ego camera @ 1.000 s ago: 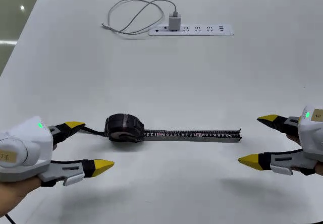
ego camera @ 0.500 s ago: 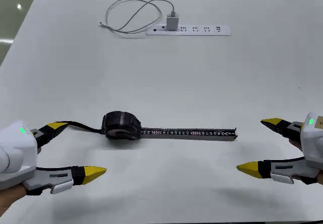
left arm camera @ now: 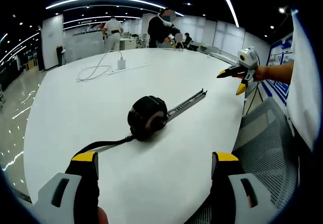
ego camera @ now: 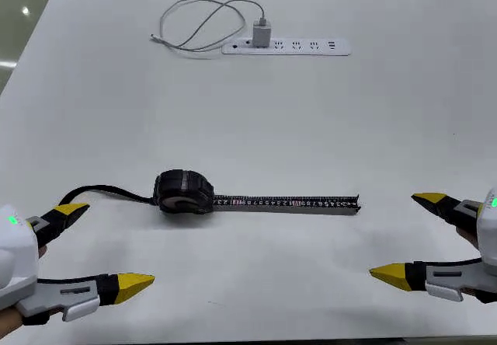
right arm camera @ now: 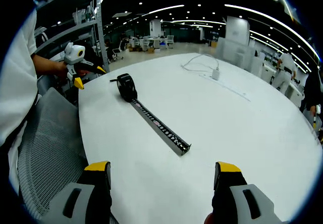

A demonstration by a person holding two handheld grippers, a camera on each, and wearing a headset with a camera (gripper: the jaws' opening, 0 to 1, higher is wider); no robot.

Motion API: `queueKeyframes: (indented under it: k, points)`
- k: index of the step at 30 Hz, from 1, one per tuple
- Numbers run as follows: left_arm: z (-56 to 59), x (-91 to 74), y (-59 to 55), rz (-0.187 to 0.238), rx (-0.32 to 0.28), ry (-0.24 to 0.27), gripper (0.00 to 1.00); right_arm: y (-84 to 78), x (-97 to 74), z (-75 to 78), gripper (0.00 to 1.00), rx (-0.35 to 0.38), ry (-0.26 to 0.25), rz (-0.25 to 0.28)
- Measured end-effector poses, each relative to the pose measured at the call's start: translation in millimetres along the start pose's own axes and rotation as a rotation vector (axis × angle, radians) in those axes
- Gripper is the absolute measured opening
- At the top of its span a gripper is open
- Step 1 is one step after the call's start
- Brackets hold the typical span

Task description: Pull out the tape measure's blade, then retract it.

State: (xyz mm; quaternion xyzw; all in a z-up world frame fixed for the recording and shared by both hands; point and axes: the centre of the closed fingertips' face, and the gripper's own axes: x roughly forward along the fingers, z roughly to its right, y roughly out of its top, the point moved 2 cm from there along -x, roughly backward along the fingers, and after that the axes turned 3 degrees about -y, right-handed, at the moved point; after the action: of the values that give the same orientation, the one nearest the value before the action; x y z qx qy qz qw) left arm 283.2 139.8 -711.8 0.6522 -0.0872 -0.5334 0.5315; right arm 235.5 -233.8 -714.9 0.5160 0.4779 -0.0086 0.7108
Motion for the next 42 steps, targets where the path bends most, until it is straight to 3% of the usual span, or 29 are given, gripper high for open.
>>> queueKeyframes:
  k: [18, 24, 33, 42]
  points:
    - [8.9, -16.3, -16.9, -0.024, -0.042, 0.002, 0.91, -12.3, -19.0, -10.4, 0.84, 0.022, -0.014, -0.003]
    - [10.3, -19.5, -20.7, -0.001, -0.076, 0.017, 0.91, -17.4, -17.8, -18.0, 0.84, 0.045, -0.018, 0.005]
    - [18.3, -17.6, -22.9, -0.004, -0.083, 0.008, 0.91, -15.3, -15.8, -23.8, 0.85, 0.065, -0.012, 0.028]
    - [17.8, -19.1, -24.6, -0.003, -0.085, 0.014, 0.90, -16.4, -13.4, -25.7, 0.85, 0.057, -0.006, 0.025]
